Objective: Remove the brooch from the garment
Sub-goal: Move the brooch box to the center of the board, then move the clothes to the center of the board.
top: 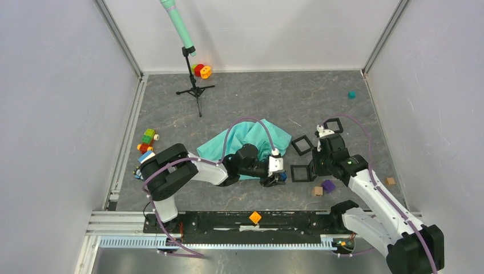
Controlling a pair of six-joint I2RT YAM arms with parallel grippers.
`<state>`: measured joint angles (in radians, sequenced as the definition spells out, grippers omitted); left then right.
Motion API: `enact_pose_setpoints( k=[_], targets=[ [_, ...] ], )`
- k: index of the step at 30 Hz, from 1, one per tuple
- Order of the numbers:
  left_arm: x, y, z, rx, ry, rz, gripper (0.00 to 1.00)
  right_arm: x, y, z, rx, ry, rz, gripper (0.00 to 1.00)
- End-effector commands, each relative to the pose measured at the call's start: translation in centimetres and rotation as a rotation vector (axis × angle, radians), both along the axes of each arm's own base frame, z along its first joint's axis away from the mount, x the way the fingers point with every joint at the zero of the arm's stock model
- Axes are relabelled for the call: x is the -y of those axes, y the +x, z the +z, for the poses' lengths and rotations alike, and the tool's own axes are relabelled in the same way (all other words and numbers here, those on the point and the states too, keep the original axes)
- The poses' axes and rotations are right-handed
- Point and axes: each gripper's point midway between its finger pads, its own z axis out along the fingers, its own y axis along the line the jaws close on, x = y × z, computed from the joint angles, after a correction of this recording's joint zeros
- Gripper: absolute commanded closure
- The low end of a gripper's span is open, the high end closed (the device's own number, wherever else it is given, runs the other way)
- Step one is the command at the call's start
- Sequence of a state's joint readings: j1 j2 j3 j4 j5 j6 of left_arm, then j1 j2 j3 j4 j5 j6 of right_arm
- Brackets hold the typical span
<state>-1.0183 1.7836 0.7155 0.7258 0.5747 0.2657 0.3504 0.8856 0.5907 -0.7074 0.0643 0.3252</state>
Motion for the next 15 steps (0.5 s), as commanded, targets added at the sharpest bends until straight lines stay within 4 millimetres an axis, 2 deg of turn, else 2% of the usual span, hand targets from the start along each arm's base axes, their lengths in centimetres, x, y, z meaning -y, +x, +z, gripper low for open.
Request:
enact_pose_setpoints(
  k=[1,3,7,11,15],
  targets=[
    [-0.4,0.4,0.4,-0.056,0.011,0.071,0.62,-0.8,0.8,0.5,0.031,0.041,0.022,0.81],
    [-1.4,0.9,0.1,-0.093,0.02,0.131,0.62,-1.3,0.8,0.5,0.03,0.062,0.033,0.87],
    [-4.5,2.2,-0.5,-0.151,-0.006,0.25,0.62,-4.0,0.3,0.8,0.017,0.191,0.126,0.9],
    [-8.1,5.1,-1.6,-0.265,-0.012,0.402,0.63,-5.6,0.2,1.4,0.014,0.259,0.185,0.98],
    [-9.9,8.4,-1.9,-0.347,-0.01,0.505,0.63,-6.4,0.4,1.9,0.017,0.256,0.223,0.98]
  ],
)
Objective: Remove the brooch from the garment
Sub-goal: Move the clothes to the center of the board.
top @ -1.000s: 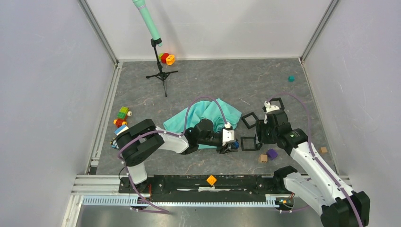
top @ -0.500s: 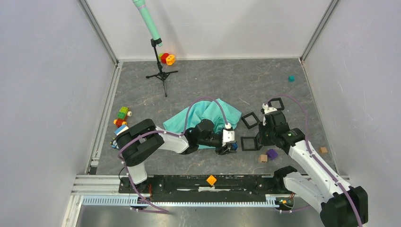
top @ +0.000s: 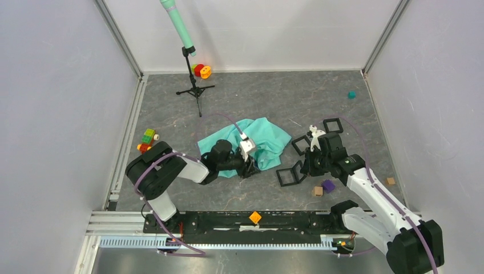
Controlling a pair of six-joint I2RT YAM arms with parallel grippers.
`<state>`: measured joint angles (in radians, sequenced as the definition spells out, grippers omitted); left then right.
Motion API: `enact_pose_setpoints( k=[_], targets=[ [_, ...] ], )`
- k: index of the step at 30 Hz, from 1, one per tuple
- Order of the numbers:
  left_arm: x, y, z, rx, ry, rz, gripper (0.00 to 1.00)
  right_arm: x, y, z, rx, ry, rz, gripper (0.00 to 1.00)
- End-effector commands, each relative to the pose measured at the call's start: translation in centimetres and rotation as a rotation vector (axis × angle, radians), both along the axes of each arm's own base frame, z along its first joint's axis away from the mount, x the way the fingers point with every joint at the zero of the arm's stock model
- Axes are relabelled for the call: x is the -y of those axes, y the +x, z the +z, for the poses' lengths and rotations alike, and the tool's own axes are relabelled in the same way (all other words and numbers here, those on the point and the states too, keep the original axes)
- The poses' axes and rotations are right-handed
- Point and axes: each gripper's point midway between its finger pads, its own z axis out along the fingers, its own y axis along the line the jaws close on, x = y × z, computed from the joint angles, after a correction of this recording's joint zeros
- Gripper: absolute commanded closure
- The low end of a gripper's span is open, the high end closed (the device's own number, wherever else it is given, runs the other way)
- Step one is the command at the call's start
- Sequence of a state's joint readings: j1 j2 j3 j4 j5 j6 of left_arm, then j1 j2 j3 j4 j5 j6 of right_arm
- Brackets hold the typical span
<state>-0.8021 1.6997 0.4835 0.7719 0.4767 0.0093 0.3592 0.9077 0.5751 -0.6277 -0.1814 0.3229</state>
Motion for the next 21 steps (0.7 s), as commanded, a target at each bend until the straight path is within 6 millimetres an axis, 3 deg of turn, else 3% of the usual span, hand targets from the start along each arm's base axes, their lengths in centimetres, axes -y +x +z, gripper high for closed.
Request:
enact_pose_setpoints(
  k=[1,10,13,21],
  targets=[
    [-0.8,4.3,2.4,-0.057,-0.072,0.15,0.63,-2.1,1.0,1.8,0.052,0.057,0.079,0.99],
    [0.7,10.9,6.0,0.027,-0.027,0.198,0.63,-6.2,1.7,2.5,0.064,0.049,0.147,1.0],
    [1.2,10.0,7.9,0.087,-0.1,0.13,0.64,-6.7,2.2,2.5,0.065,0.037,0.128,1.0],
    [1.3,2.7,8.8,0.259,-0.244,-0.059,0.64,-8.6,2.0,2.4,0.064,0.04,0.158,0.99]
  ],
)
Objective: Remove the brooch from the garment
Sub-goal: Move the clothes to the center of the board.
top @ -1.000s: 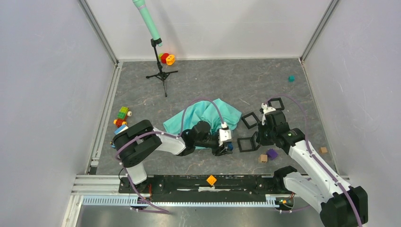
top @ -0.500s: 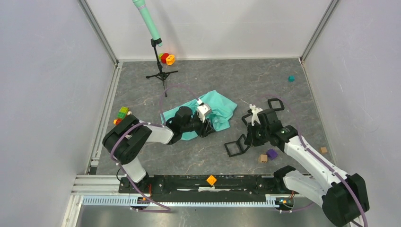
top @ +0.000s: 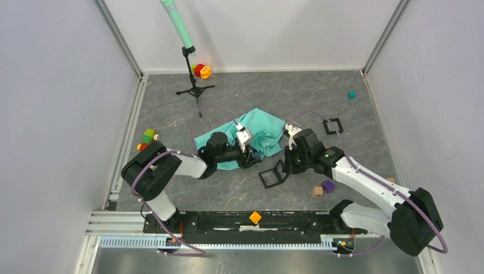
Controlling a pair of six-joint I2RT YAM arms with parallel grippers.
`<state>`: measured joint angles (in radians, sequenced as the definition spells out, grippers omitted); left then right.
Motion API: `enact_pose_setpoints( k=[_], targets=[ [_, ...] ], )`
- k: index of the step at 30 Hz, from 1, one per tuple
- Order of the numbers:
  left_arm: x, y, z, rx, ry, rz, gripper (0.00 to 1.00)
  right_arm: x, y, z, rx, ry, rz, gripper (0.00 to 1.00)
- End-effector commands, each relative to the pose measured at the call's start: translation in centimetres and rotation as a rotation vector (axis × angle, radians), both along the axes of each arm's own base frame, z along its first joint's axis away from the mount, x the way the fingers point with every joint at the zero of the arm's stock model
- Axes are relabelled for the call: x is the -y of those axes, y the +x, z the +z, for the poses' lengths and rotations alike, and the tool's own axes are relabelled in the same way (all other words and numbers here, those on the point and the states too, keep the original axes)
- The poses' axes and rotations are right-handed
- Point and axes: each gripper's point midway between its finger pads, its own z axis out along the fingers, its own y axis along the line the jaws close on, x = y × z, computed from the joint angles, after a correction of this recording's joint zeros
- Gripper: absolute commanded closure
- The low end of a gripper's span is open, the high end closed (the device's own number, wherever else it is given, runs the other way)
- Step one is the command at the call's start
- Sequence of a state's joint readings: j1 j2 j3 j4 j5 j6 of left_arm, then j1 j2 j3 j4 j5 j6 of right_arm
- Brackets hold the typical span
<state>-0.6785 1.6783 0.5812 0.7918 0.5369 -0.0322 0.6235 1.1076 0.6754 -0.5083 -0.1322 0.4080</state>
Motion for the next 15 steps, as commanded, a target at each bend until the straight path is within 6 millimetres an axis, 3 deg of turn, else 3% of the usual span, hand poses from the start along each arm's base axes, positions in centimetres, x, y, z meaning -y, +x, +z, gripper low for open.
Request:
enact_pose_setpoints(
  k=[1,5,15],
  targets=[
    [1.7,-3.8,3.9,0.246,-0.107,-0.142,0.64,-1.9,1.5,1.9,0.058,0.03,-0.008,0.99],
    [2.2,-6.5,3.8,0.36,-0.071,-0.152,0.62,-2.4,0.9,1.8,0.055,0.018,-0.012,1.0],
    [2.4,-8.2,2.3,0.373,-0.113,-0.112,0.62,-3.0,0.1,1.5,0.111,-0.052,-0.082,0.99]
  ],
)
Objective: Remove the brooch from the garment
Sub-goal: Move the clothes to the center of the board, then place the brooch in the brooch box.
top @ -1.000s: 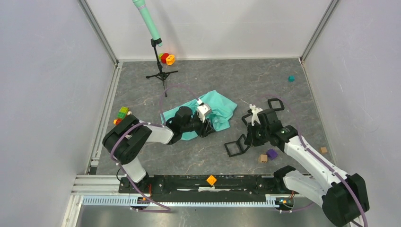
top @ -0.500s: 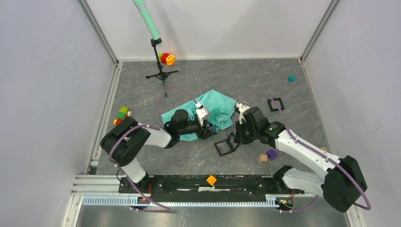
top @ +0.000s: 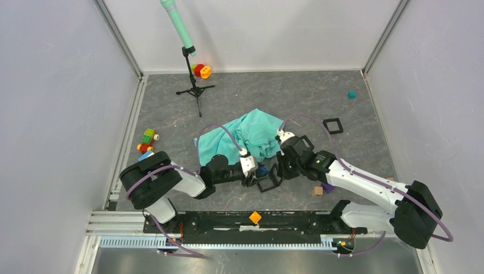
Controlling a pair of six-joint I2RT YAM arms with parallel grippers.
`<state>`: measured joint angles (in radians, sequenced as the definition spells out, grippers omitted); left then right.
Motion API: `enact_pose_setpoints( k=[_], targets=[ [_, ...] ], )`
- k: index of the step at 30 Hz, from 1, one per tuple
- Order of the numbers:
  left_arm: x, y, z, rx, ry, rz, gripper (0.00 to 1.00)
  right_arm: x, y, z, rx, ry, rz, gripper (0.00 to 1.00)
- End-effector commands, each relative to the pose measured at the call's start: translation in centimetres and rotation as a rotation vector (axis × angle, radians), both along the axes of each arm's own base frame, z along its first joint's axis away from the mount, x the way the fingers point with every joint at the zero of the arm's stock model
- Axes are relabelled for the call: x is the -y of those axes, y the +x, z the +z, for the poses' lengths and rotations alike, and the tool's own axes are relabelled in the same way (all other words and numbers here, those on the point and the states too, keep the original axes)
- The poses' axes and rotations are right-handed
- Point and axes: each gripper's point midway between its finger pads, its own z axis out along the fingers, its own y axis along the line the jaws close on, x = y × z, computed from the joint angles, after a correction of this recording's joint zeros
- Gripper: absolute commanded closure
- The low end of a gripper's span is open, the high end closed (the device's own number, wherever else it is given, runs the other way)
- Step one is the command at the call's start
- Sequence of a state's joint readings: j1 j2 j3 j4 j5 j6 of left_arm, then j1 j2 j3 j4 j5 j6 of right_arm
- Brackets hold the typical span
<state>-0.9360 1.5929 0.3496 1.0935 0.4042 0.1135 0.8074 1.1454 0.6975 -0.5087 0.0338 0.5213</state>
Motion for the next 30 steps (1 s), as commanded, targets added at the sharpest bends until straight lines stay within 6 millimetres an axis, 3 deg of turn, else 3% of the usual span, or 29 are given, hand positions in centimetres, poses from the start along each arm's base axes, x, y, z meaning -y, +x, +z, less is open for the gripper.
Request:
enact_pose_setpoints(
  k=[1,8,30],
  targets=[
    [0.4,0.3,1.0,0.097,-0.075,0.034,0.62,-1.0,1.3,1.8,0.085,0.007,-0.078,0.99],
    [0.7,-0.1,0.3,0.078,-0.087,0.04,0.61,-1.3,1.2,1.7,0.104,-0.025,-0.157,1.0],
    [1.8,-0.2,-3.2,0.017,0.021,0.04,0.58,-2.8,0.9,1.8,0.122,-0.023,-0.138,1.0]
  ],
)
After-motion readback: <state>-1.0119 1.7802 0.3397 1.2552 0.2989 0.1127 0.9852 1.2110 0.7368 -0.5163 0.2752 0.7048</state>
